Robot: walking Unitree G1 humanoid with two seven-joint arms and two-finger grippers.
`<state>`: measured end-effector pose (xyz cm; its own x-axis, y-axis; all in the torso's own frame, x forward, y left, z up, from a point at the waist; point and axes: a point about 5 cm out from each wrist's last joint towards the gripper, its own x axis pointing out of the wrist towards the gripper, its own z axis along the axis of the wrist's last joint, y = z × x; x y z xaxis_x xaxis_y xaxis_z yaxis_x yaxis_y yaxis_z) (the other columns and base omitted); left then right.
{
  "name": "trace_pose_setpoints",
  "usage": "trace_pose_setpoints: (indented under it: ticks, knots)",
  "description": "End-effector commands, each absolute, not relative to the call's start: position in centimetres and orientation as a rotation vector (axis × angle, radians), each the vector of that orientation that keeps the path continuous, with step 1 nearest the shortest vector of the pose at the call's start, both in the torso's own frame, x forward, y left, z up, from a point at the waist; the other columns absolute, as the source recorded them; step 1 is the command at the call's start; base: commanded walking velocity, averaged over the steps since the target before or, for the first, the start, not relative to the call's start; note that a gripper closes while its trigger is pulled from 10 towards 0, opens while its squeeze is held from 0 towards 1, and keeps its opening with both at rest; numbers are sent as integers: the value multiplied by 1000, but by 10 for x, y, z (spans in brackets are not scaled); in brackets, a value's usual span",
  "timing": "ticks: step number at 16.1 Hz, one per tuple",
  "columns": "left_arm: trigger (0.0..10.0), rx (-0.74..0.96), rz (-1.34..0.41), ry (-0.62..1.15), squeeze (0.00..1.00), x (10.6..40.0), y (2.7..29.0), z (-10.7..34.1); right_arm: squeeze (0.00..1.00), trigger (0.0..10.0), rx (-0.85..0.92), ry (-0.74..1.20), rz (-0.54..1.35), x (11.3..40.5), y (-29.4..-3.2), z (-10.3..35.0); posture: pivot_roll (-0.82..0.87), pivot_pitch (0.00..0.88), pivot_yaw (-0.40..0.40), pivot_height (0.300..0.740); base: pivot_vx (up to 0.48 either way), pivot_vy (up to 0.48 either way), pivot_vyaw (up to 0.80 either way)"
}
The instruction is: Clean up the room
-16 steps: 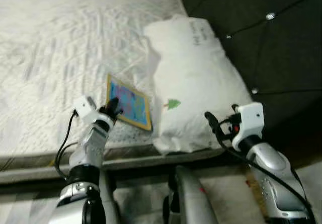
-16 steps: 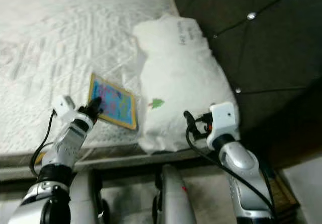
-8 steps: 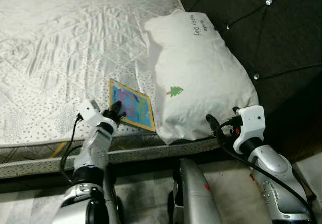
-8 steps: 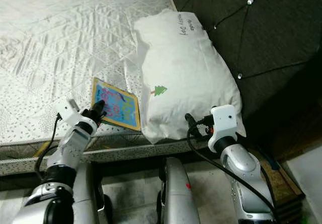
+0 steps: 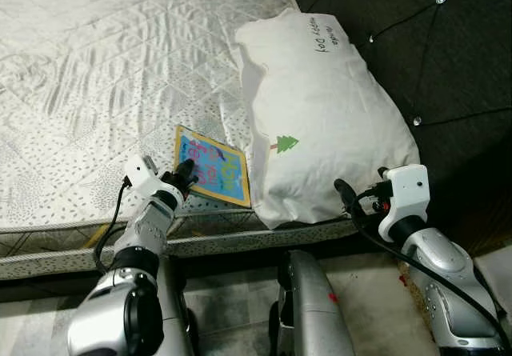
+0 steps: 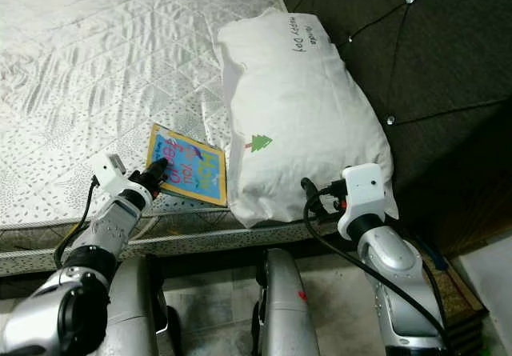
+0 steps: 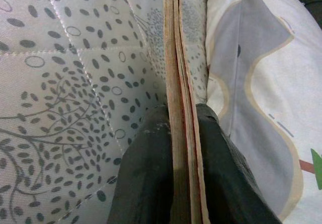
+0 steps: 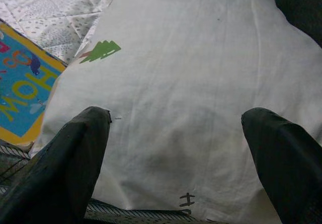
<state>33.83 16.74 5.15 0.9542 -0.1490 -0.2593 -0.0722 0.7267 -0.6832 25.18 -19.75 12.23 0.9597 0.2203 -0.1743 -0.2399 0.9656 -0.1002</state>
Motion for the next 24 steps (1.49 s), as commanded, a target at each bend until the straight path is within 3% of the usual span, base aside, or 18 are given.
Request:
trace_pose_setpoints:
  ticks: [1, 3, 4, 5, 6, 14, 24]
  knots:
    - [10000, -752, -39, 383, 0, 332, 162, 39, 0, 10000, -120, 155, 224, 249, -200, 126, -238, 161, -92, 566, 0, 0, 0]
    - [10000, -748, -32, 379, 0, 334, 166, 40, 0, 10000, -119, 150, 226, 250, -199, 128, -246, 160, -92, 566, 0, 0, 0]
    - [10000, -734, -25, 375, 67, 336, 170, 42, 0, 10000, -121, 149, 225, 250, -201, 129, -251, 159, -92, 566, 0, 0, 0]
    - [10000, -706, -11, 365, 741, 340, 177, 47, 0, 10000, -124, 148, 221, 250, -202, 129, -254, 157, -90, 566, 0, 0, 0]
    - [10000, -704, -6, 355, 1000, 341, 179, 49, 0, 10000, -125, 148, 220, 249, -203, 129, -254, 156, -90, 566, 0, 0, 0]
    - [10000, -647, 65, 314, 1000, 346, 205, 59, 0, 10000, -119, 143, 223, 254, -198, 129, -240, 138, -86, 566, 0, 0, 0]
    - [10000, -550, 102, 394, 1000, 339, 212, 49, 0, 10000, -77, 112, 235, 268, -181, 124, -184, 92, -55, 566, 0, 0, 0]
